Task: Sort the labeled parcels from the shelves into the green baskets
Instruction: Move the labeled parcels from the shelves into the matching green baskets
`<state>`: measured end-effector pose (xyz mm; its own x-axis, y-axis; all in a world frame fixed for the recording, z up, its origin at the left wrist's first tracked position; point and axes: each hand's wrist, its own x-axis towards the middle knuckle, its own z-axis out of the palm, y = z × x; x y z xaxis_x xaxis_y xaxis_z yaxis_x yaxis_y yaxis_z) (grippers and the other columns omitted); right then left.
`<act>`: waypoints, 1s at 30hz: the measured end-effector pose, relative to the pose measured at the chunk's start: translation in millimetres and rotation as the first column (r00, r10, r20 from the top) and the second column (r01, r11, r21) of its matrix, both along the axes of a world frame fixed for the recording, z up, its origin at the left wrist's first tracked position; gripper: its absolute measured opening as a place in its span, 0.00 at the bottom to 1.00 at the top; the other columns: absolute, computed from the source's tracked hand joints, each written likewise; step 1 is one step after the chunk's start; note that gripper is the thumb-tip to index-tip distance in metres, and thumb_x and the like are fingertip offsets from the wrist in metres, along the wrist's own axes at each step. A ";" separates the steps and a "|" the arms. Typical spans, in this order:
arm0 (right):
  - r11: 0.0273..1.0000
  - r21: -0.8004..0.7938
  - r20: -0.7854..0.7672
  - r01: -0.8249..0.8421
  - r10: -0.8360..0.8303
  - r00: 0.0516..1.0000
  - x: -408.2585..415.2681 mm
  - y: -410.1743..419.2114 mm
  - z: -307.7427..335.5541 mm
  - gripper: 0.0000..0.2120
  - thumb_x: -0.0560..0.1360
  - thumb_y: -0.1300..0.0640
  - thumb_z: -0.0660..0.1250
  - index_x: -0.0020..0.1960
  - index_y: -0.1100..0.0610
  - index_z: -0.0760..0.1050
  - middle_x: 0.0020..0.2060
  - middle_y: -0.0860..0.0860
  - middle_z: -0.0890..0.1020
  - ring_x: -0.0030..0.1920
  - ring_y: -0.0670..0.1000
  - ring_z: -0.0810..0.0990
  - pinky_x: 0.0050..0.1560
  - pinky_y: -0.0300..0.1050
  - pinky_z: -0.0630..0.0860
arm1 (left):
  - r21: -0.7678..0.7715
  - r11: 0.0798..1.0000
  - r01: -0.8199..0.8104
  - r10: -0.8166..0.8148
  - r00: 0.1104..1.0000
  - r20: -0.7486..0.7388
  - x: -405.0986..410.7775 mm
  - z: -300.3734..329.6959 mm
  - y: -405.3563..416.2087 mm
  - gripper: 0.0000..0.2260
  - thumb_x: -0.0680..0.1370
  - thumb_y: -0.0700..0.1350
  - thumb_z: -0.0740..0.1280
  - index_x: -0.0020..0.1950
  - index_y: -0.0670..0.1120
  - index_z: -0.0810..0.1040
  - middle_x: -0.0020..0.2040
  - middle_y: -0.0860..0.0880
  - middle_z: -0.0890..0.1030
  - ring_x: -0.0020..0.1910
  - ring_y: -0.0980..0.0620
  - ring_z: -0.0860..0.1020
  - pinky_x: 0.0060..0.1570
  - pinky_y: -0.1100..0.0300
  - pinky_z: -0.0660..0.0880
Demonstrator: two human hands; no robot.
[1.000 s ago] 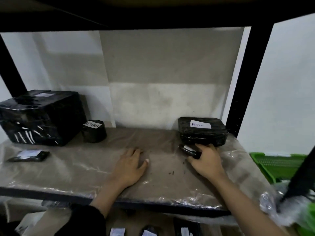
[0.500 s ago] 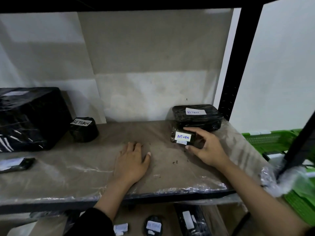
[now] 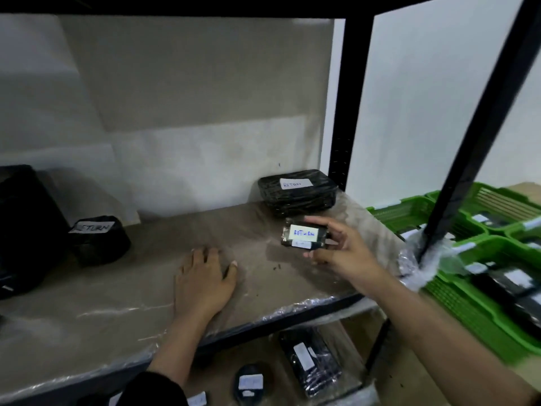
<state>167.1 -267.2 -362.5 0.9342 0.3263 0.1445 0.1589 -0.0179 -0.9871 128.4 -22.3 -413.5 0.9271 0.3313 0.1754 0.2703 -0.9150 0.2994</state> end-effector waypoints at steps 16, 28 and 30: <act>0.995 0.008 -0.025 0.102 -0.102 0.995 -59.8 -167.0 -4.8 0.10 0.75 0.66 0.66 0.53 0.54 0.75 0.47 0.55 0.82 0.34 0.45 0.82 0.31 0.34 0.74 | -0.288 0.913 0.288 -0.196 0.931 0.308 -15.1 12.5 -156.3 0.08 0.76 0.47 0.65 0.54 0.47 0.76 0.54 0.48 0.78 0.51 0.51 0.77 0.52 0.56 0.73; 0.938 -0.151 -0.039 0.312 -0.322 0.946 -109.1 -411.0 -22.6 0.06 0.74 0.67 0.68 0.43 0.58 0.75 0.35 0.50 0.80 0.35 0.43 0.78 0.33 0.34 0.73 | -0.266 0.721 0.640 -0.522 0.754 0.399 -47.0 -8.8 -429.2 0.17 0.71 0.56 0.59 0.51 0.47 0.77 0.50 0.56 0.72 0.52 0.59 0.71 0.49 0.73 0.60; 0.930 -0.159 -0.049 0.332 -0.343 0.938 -105.2 -429.8 -26.9 0.04 0.73 0.66 0.69 0.44 0.59 0.75 0.34 0.48 0.81 0.36 0.43 0.78 0.34 0.35 0.73 | -0.268 0.707 0.655 -0.555 0.748 0.364 -41.2 -15.1 -444.5 0.18 0.71 0.56 0.59 0.53 0.47 0.77 0.51 0.55 0.73 0.53 0.59 0.71 0.49 0.75 0.58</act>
<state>61.9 -697.0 -389.4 0.9990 0.0018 0.0450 0.0444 -0.2024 -0.9783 87.2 -466.8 -428.7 0.8914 -0.2035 0.4049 -0.4293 -0.6654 0.6107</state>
